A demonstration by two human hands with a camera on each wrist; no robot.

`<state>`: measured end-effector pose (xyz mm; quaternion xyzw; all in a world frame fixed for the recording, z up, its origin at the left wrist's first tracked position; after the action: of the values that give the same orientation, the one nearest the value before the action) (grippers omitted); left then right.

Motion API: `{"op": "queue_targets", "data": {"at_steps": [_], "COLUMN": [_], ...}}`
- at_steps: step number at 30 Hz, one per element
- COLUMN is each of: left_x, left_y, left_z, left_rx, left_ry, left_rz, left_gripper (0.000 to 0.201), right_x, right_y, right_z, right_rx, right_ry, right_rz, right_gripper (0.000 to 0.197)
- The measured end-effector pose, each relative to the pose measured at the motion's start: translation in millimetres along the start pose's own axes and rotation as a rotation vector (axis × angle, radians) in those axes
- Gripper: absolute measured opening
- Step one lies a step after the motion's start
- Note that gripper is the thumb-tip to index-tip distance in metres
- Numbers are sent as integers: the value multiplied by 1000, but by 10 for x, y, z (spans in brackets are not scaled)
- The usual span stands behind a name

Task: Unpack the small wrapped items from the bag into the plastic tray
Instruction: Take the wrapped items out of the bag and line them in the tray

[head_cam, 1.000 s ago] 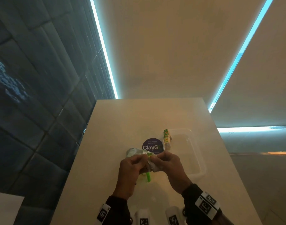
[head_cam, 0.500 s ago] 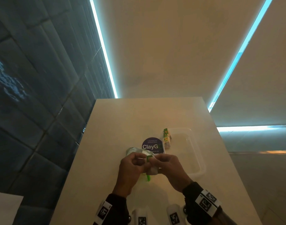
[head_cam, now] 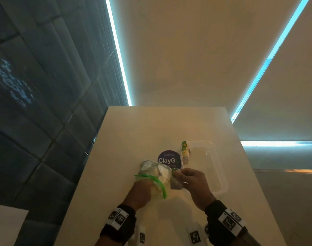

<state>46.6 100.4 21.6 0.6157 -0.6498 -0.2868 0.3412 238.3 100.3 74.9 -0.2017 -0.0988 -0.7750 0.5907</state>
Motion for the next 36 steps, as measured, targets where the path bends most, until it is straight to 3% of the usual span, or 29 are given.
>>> {"op": "queue_targets", "data": {"at_steps": [4,8,13,18,20,23,26,27,31,34,36], "left_x": [-26,-87,-196,-238,-176,-136,-109,-76,-49,-3,-24], "left_y": [-301,-430,-546,-603,-648,-643,-628,-639,-607,-491,-502], "left_z": [-100,-112,-108,-105,-105,-111,-172,-165,-215,-349,-247], "left_rx": [-147,-354,-484,-541,-532,-469,-436,-403,-286,-400,-409], "left_ry": [-139,-202,-175,-149,-148,-167,-239,-222,-170,-153,-49], "left_rz": [59,-11,29,41,73,-15,-100,-68,-102,-61,-113], "left_gripper": [43,39,46,40,41,42,23,22,46,40,36], "right_x": [17,2,-17,-25,-33,-40,-34,-30,-16,-9,-7], "right_y": [4,80,144,184,205,230,223,212,186,190,203], "right_z": [-78,-102,-121,-137,-135,-135,-150,-159,-177,-175,-163], "right_rx": [13,22,25,35,35,34,26,24,22,27,29], "right_ry": [-25,-28,-38,-41,-37,-28,-33,-39,-36,-28,-19], "right_rz": [23,8,-12,-15,-27,-38,-28,-21,-5,-1,-3], "right_gripper": [19,18,19,19,20,20,20,20,23,22,21]}}
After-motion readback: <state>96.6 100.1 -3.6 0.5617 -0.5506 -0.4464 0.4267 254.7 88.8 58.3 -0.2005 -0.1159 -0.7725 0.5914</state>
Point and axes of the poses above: each hand's wrist, its own x-axis away from the middle knuckle, its own y-axis out of the back of the hand, z = x × y, the point moved 8 cm from there along -x, towards the middle knuckle, and after that the axes turned 15 degrees about -z, right-handed, at the moved point
